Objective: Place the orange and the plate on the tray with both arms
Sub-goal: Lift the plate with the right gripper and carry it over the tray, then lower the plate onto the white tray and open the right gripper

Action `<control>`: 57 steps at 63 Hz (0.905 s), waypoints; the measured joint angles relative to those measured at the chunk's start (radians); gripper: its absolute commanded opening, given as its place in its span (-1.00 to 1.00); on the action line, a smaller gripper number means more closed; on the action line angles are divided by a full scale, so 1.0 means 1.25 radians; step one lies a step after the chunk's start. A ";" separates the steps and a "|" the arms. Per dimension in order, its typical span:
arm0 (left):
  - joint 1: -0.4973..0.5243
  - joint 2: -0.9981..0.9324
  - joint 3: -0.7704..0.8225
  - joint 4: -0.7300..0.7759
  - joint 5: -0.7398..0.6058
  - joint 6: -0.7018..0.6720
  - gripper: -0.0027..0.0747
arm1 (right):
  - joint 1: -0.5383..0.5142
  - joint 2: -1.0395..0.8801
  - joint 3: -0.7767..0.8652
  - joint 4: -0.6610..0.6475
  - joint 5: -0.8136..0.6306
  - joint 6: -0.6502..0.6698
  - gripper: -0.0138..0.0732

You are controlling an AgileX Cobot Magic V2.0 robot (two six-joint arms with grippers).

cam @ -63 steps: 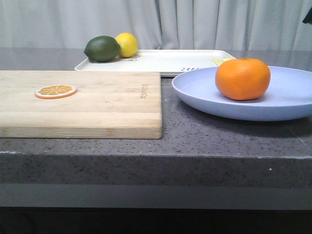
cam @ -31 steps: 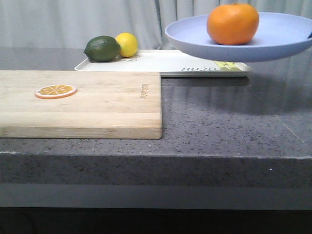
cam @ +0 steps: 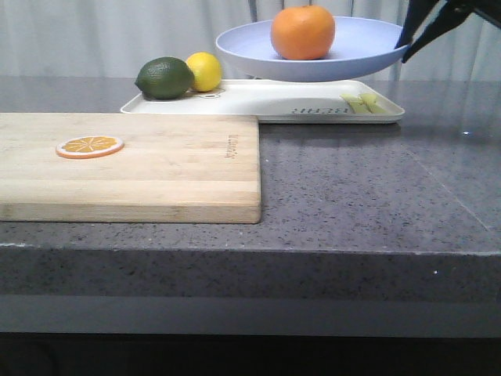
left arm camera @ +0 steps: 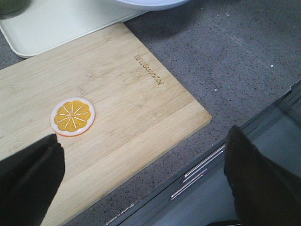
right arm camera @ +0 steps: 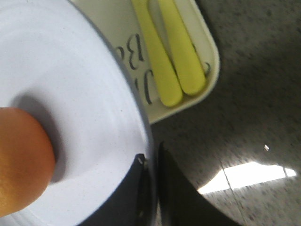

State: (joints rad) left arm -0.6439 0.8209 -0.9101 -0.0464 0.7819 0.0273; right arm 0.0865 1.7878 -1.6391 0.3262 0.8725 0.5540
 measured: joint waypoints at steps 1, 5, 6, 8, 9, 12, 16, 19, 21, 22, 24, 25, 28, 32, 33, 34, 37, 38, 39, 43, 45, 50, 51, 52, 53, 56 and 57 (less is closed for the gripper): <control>0.000 0.000 0.000 0.000 0.000 0.000 0.81 | 0.000 0.011 -0.022 0.000 0.001 0.000 -0.83; 0.000 0.000 0.000 0.000 0.000 0.000 0.81 | 0.001 0.062 -0.081 0.002 0.013 0.000 -0.83; 0.000 0.000 0.000 0.000 0.000 0.000 0.81 | 0.001 0.073 -0.095 0.002 0.015 0.000 -0.83; 0.000 0.000 0.000 0.000 0.000 0.000 0.81 | 0.001 0.094 -0.130 0.002 0.022 0.000 -0.83; 0.000 0.000 0.000 0.000 0.000 0.000 0.81 | 0.001 0.105 -0.143 0.002 0.025 0.002 -0.83; 0.000 0.000 0.000 0.000 0.000 0.000 0.81 | 0.001 0.135 -0.176 0.002 0.032 0.003 -0.83; 0.000 0.000 0.000 0.000 0.000 0.000 0.81 | 0.001 0.178 -0.230 0.002 0.043 0.012 -0.83; 0.000 0.000 0.000 0.000 0.000 0.000 0.81 | 0.001 0.204 -0.264 0.002 0.056 0.020 -0.83; 0.000 0.000 0.000 0.000 0.000 0.000 0.81 | 0.001 0.221 -0.288 0.002 0.064 0.024 -0.83; 0.000 0.000 0.000 0.000 0.000 0.000 0.81 | 0.001 0.228 -0.297 0.002 0.067 0.026 -0.83; 0.000 0.000 0.000 0.000 0.000 0.000 0.81 | 0.001 0.246 -0.316 0.002 0.076 0.028 -0.83; 0.000 0.000 0.000 0.000 0.000 0.000 0.81 | 0.001 0.256 -0.323 0.002 0.080 0.028 -0.83; 0.000 0.000 0.000 0.000 0.000 0.000 0.81 | 0.001 0.274 -0.341 0.002 0.088 0.028 -0.83; 0.000 0.000 0.000 0.000 0.000 0.000 0.81 | 0.001 0.293 -0.354 0.002 0.088 0.028 -0.83; 0.000 0.000 0.000 0.000 0.000 0.000 0.81 | 0.001 0.297 -0.354 0.002 0.088 0.030 -0.83; 0.000 0.000 0.000 0.000 0.000 0.000 0.81 | 0.001 0.300 -0.356 0.002 0.088 0.030 -0.83; 0.000 0.000 0.000 0.000 0.000 0.000 0.81 | 0.001 0.305 -0.357 0.002 0.088 0.030 -0.83; 0.000 0.000 0.000 0.000 0.000 0.000 0.81 | 0.001 0.307 -0.357 0.002 0.088 0.030 -0.83; 0.000 0.000 0.000 0.000 0.000 0.000 0.81 | 0.001 0.309 -0.357 0.002 0.088 0.030 -0.83; 0.000 0.000 0.000 0.000 0.000 0.000 0.81 | 0.001 0.313 -0.359 0.002 0.088 0.030 -0.83; 0.000 0.000 0.000 0.000 0.000 0.000 0.81 | 0.001 0.313 -0.359 0.002 0.087 0.030 -0.83; 0.000 0.000 0.000 0.000 0.000 0.000 0.81 | 0.001 0.313 -0.359 0.002 0.085 0.030 -0.83; 0.000 0.000 0.000 0.000 0.000 0.000 0.81 | 0.001 0.313 -0.361 0.002 0.085 0.030 -0.83; 0.000 0.000 0.000 0.000 0.000 0.000 0.81 | 0.001 0.313 -0.361 0.002 0.085 0.030 -0.83; 0.000 0.000 0.000 0.000 0.000 0.000 0.81 | 0.001 0.313 -0.361 0.002 0.085 0.030 -0.83; 0.000 0.000 0.000 0.000 0.000 0.000 0.81 | 0.001 0.313 -0.361 0.002 0.085 0.030 -0.83; 0.000 0.000 0.000 0.000 0.000 0.000 0.81 | 0.001 0.313 -0.361 0.002 0.085 0.030 -0.83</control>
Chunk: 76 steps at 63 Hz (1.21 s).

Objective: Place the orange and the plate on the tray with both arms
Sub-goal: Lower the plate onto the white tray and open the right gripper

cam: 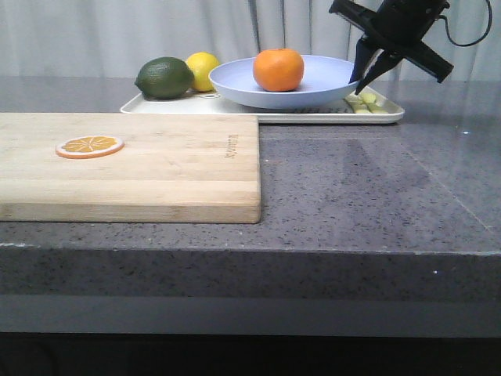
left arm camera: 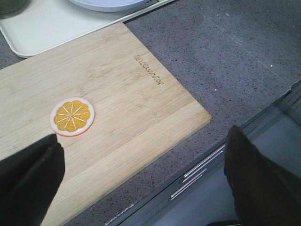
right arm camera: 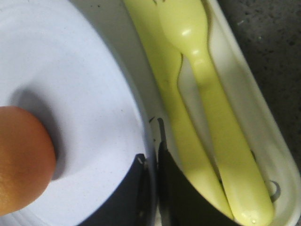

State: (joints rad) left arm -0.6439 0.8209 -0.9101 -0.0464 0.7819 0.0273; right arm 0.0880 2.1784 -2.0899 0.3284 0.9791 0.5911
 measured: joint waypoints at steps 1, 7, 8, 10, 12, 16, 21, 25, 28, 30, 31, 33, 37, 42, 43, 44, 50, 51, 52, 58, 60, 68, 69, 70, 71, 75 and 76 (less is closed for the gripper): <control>0.000 0.000 0.000 0.000 0.000 0.000 0.81 | 0.000 0.000 0.000 0.001 0.000 0.000 -0.83; 0.000 0.000 0.000 0.000 0.000 0.000 0.81 | 0.000 0.000 0.000 0.001 0.000 0.000 -0.83; 0.000 0.000 0.000 0.000 0.000 0.000 0.81 | 0.000 0.000 0.000 0.001 0.000 0.000 -0.83; 0.000 0.000 0.000 0.000 0.000 0.000 0.81 | 0.000 0.000 0.000 0.001 0.000 0.000 -0.83; 0.000 0.000 0.000 0.000 0.000 0.000 0.81 | 0.000 0.000 0.000 0.001 0.000 0.000 -0.83; 0.000 0.000 0.000 0.000 0.000 0.000 0.81 | 0.000 0.000 0.000 0.005 0.000 0.000 -0.83; 0.000 0.000 0.000 0.000 0.000 0.000 0.81 | 0.000 0.000 0.000 0.006 0.000 0.000 -0.83; 0.000 0.000 0.000 0.000 0.000 0.000 0.81 | 0.000 0.000 0.000 0.006 0.002 0.000 -0.83; 0.000 0.000 0.000 0.000 0.000 0.000 0.81 | 0.000 0.001 0.000 0.006 0.003 0.000 -0.83; 0.000 0.000 0.000 0.000 0.000 0.000 0.81 | 0.000 0.001 0.000 0.006 0.005 0.000 -0.83; 0.000 0.000 0.000 0.000 0.000 0.000 0.81 | 0.000 0.001 0.000 0.006 0.007 0.000 -0.83; 0.000 0.000 0.000 0.000 0.000 0.000 0.81 | 0.000 0.002 0.000 0.006 0.010 0.000 -0.83; 0.000 0.000 0.000 0.000 0.000 0.000 0.81 | 0.000 0.002 0.000 0.006 0.014 0.000 -0.83; 0.000 0.000 0.000 0.000 0.000 0.000 0.81 | 0.000 0.004 0.000 0.006 0.017 0.000 -0.83; 0.000 0.000 0.000 0.000 0.000 0.000 0.81 | 0.000 0.004 0.000 0.006 0.017 0.000 -0.82; 0.000 0.000 0.000 0.000 0.000 0.000 0.81 | 0.000 0.004 0.000 0.006 0.018 0.000 -0.82; 0.000 0.000 0.000 0.000 0.000 0.000 0.81 | 0.000 0.004 0.000 0.006 0.022 0.000 -0.75; 0.000 0.000 0.000 0.000 0.000 0.000 0.81 | 0.000 0.004 0.000 0.006 0.022 0.000 -0.73; 0.000 0.000 0.000 0.000 0.000 0.000 0.81 | 0.000 0.004 0.000 0.006 0.022 0.000 -0.72; 0.000 0.000 0.000 0.000 0.000 0.000 0.81 | 0.000 0.004 0.000 0.006 0.024 -0.003 -0.58; 0.000 0.000 0.000 0.000 0.000 0.000 0.81 | 0.000 0.006 0.000 0.006 0.024 -0.007 -0.53; 0.000 0.000 0.000 0.000 0.000 0.000 0.81 | 0.000 0.006 -0.002 0.018 0.020 -0.027 -0.38; 0.000 0.000 0.000 0.000 0.000 0.000 0.81 | 0.000 0.006 -0.002 0.018 0.020 -0.027 -0.35; 0.000 0.000 0.000 0.000 0.000 0.000 0.81 | 0.000 0.006 -0.002 0.018 0.020 -0.028 -0.33; 0.000 0.000 0.000 0.000 0.000 0.000 0.81 | 0.000 0.006 -0.002 0.020 0.020 -0.028 -0.32; 0.000 0.000 0.000 0.000 0.000 0.000 0.81 | 0.000 0.006 -0.002 0.019 0.020 -0.032 -0.25; 0.000 0.000 0.000 0.000 0.000 0.000 0.81 | 0.000 0.006 -0.002 0.019 0.020 -0.032 -0.24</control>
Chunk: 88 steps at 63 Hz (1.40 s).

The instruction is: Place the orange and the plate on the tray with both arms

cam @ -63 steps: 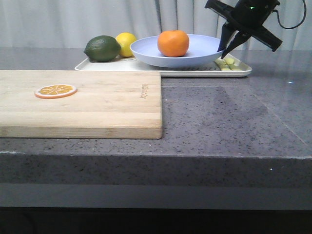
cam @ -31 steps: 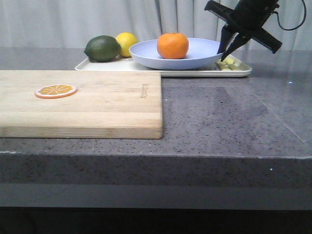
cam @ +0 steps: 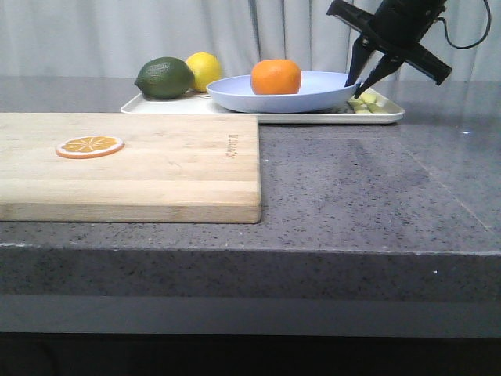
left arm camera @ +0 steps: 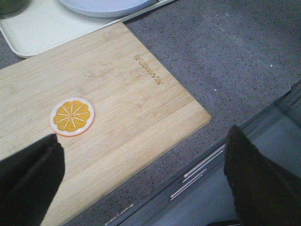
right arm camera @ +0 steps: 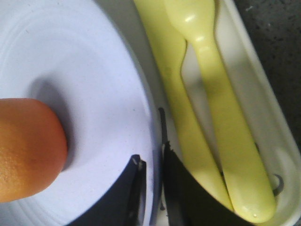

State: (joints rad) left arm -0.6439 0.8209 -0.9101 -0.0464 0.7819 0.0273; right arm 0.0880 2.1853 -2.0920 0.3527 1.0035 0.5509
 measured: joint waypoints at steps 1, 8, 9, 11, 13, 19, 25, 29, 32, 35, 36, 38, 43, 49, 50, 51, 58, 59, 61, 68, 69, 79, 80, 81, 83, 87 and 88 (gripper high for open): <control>0.000 0.000 0.000 0.000 0.000 0.000 0.81 | 0.000 0.000 0.000 0.000 0.000 -0.002 -0.23; 0.000 0.000 0.000 0.000 0.000 0.000 0.81 | 0.000 0.000 0.000 0.000 0.001 -0.005 -0.20; 0.000 0.000 0.000 0.000 0.000 0.000 0.81 | 0.000 0.000 0.000 0.000 0.001 -0.005 -0.20; 0.000 0.000 0.000 0.000 0.000 0.000 0.81 | 0.000 0.000 0.000 0.000 0.001 -0.005 -0.20; 0.000 0.000 0.000 0.000 0.000 0.000 0.81 | 0.000 0.000 0.000 0.000 0.001 -0.005 -0.20; 0.000 0.000 0.000 0.000 0.000 0.000 0.81 | 0.000 0.000 0.000 0.002 0.003 -0.005 -0.20; 0.000 0.000 0.000 0.000 0.000 0.000 0.81 | 0.000 0.000 0.000 0.002 0.021 -0.005 -0.21; 0.000 0.000 0.000 0.000 0.000 0.000 0.81 | 0.000 0.000 0.000 0.003 0.041 -0.005 -0.21; 0.000 0.000 0.000 0.000 0.000 0.000 0.81 | 0.000 -0.002 0.000 0.003 0.056 -0.005 -0.21; 0.000 0.000 0.000 0.000 0.000 0.000 0.81 | 0.000 -0.005 0.000 0.002 0.065 -0.005 -0.21; 0.000 0.000 0.000 0.000 0.000 0.000 0.81 | 0.000 -0.006 0.000 0.000 0.067 -0.005 -0.21; 0.000 0.000 0.000 0.000 0.000 0.000 0.81 | 0.000 -0.010 0.000 -0.002 0.071 -0.005 -0.21; 0.000 0.000 0.000 0.000 0.000 0.000 0.81 | 0.000 -0.024 0.000 -0.010 0.089 -0.007 -0.21; 0.000 0.000 0.000 0.000 0.000 0.000 0.81 | 0.000 -0.046 0.000 -0.021 0.109 -0.021 -0.21; 0.000 0.000 0.000 0.000 0.000 0.000 0.81 | 0.000 -0.049 0.000 -0.021 0.110 -0.024 -0.21; 0.000 0.000 0.000 0.000 0.000 0.000 0.81 | 0.000 -0.053 0.000 -0.023 0.112 -0.026 -0.21; 0.000 0.000 0.000 0.000 0.000 0.000 0.81 | 0.000 -0.086 0.000 -0.024 0.130 -0.047 -0.21; 0.000 0.000 0.000 0.000 0.000 0.000 0.81 | 0.000 -0.092 0.000 -0.024 0.132 -0.053 -0.21; 0.000 0.000 0.000 0.000 0.000 0.000 0.81 | 0.000 -0.106 0.000 -0.025 0.139 -0.065 -0.21; 0.000 0.000 0.000 0.000 0.000 0.000 0.81 | 0.000 -0.156 0.000 -0.026 0.169 -0.126 -0.21; 0.000 0.000 0.000 0.000 0.000 0.000 0.81 | 0.000 -0.164 0.000 -0.026 0.173 -0.137 -0.21; 0.000 0.000 0.000 0.000 0.000 0.000 0.81 | 0.006 -0.259 0.000 -0.058 0.195 -0.246 -0.21; 0.000 0.000 0.000 0.000 0.000 0.000 0.81 | 0.010 -0.272 0.000 -0.067 0.196 -0.257 -0.21; 0.000 0.000 0.000 0.000 0.000 0.000 0.81 | 0.012 -0.282 0.000 -0.073 0.196 -0.263 -0.21; 0.000 0.000 0.000 0.000 0.000 0.000 0.81 | 0.019 -0.307 0.011 -0.091 0.196 -0.280 -0.21; 0.000 0.000 0.000 0.000 0.000 0.000 0.81 | 0.033 -0.364 0.041 -0.118 0.197 -0.306 -0.21; 0.000 0.000 0.000 0.000 0.000 0.000 0.81 | 0.038 -0.382 0.056 -0.126 0.197 -0.315 -0.21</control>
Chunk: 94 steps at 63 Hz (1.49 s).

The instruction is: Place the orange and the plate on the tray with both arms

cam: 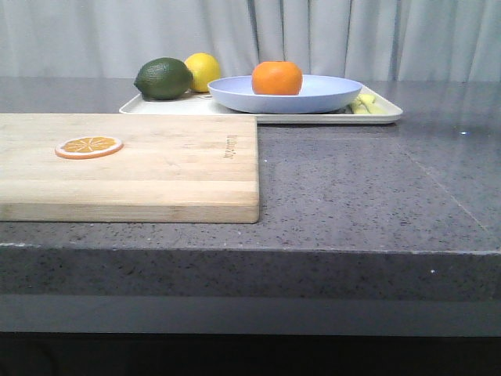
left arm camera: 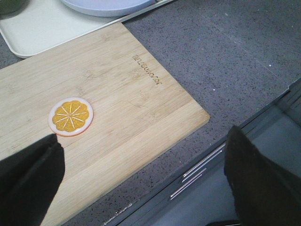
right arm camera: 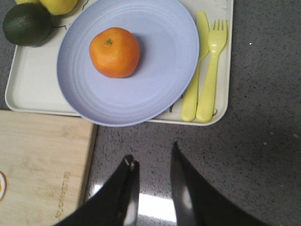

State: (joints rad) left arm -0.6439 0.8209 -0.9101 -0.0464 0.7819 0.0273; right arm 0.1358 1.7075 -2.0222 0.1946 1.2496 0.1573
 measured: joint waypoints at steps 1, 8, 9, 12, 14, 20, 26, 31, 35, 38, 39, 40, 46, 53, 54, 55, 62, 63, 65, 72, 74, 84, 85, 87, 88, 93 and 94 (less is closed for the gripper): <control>0.000 0.000 0.000 0.000 0.000 0.000 0.81 | 0.005 -0.019 0.017 -0.007 0.000 -0.009 -0.21; 0.000 0.000 0.000 0.000 0.000 0.000 0.81 | 0.028 -0.126 0.134 -0.024 0.002 -0.056 -0.21; 0.000 0.000 0.000 0.000 0.000 0.000 0.81 | 0.029 -0.140 0.151 -0.024 -0.002 -0.063 -0.21; 0.000 0.000 0.000 0.000 0.000 0.000 0.81 | 0.034 -0.191 0.212 -0.028 -0.024 -0.089 -0.21; 0.000 0.000 0.000 0.000 0.000 0.000 0.81 | 0.034 -0.228 0.257 -0.031 -0.047 -0.109 -0.21; 0.000 0.000 0.000 0.000 0.000 0.000 0.81 | 0.034 -0.329 0.374 -0.041 -0.117 -0.164 -0.21; 0.000 0.000 0.000 0.000 0.000 0.000 0.81 | 0.034 -0.438 0.491 -0.055 -0.182 -0.208 -0.21; 0.000 0.000 0.000 0.000 0.000 0.000 0.81 | 0.034 -0.512 0.568 -0.077 -0.218 -0.225 -0.21; 0.000 0.000 0.000 0.000 0.000 0.000 0.81 | 0.034 -0.577 0.633 -0.098 -0.236 -0.228 -0.21; 0.000 0.000 0.000 0.000 0.000 0.000 0.81 | 0.034 -0.625 0.681 -0.110 -0.251 -0.228 -0.21; 0.000 0.000 0.000 0.000 0.000 0.000 0.81 | 0.034 -0.639 0.695 -0.112 -0.254 -0.228 -0.21; 0.000 0.000 0.000 0.000 0.000 0.000 0.81 | 0.034 -0.653 0.709 -0.114 -0.259 -0.228 -0.21; 0.000 0.000 0.000 0.000 0.000 0.000 0.81 | 0.034 -0.750 0.803 -0.116 -0.280 -0.228 -0.21; 0.000 0.000 0.000 0.000 0.001 0.000 0.81 | 0.034 -0.855 0.899 -0.116 -0.295 -0.228 -0.21; 0.000 0.000 0.000 0.000 0.001 0.000 0.81 | 0.034 -0.871 0.914 -0.116 -0.296 -0.228 -0.21; 0.000 0.000 0.000 0.000 0.001 0.000 0.81 | 0.034 -0.882 0.923 -0.116 -0.298 -0.228 -0.21; 0.000 0.000 0.000 0.000 0.001 0.000 0.81 | 0.034 -0.937 0.975 -0.116 -0.298 -0.228 -0.21; 0.000 0.000 0.000 0.000 0.001 0.000 0.81 | 0.034 -0.944 0.982 -0.116 -0.298 -0.228 -0.21; 0.000 0.000 0.000 0.000 0.001 0.000 0.81 | 0.034 -0.952 0.989 -0.116 -0.298 -0.228 -0.21; 0.000 0.000 0.000 0.000 0.001 0.000 0.81 | 0.034 -0.961 1.005 -0.116 -0.299 -0.228 -0.21; 0.000 0.000 0.000 0.000 0.001 0.000 0.81 | 0.034 -0.961 1.005 -0.113 -0.299 -0.228 -0.21; 0.000 0.000 0.000 0.000 0.001 0.000 0.81 | 0.034 -0.961 1.005 -0.096 -0.301 -0.228 -0.21; 0.000 0.000 0.000 0.000 0.001 0.000 0.81 | 0.034 -0.961 1.005 -0.094 -0.302 -0.228 -0.21; 0.000 0.000 0.000 0.000 0.001 0.000 0.81 | 0.034 -0.961 1.005 -0.091 -0.303 -0.228 -0.21; 0.000 0.000 0.000 0.000 0.001 0.000 0.81 | 0.034 -0.961 1.005 -0.090 -0.304 -0.228 -0.21; 0.000 0.000 0.000 0.000 0.001 0.000 0.81 | 0.034 -0.961 1.006 -0.089 -0.306 -0.228 -0.21; 0.000 0.000 0.000 0.000 0.001 0.000 0.81 | 0.034 -0.961 1.006 -0.089 -0.307 -0.228 -0.21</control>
State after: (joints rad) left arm -0.6439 0.8209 -0.9101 -0.0464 0.7834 0.0273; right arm 0.1782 0.5061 -0.7642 0.0839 0.8658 -0.1282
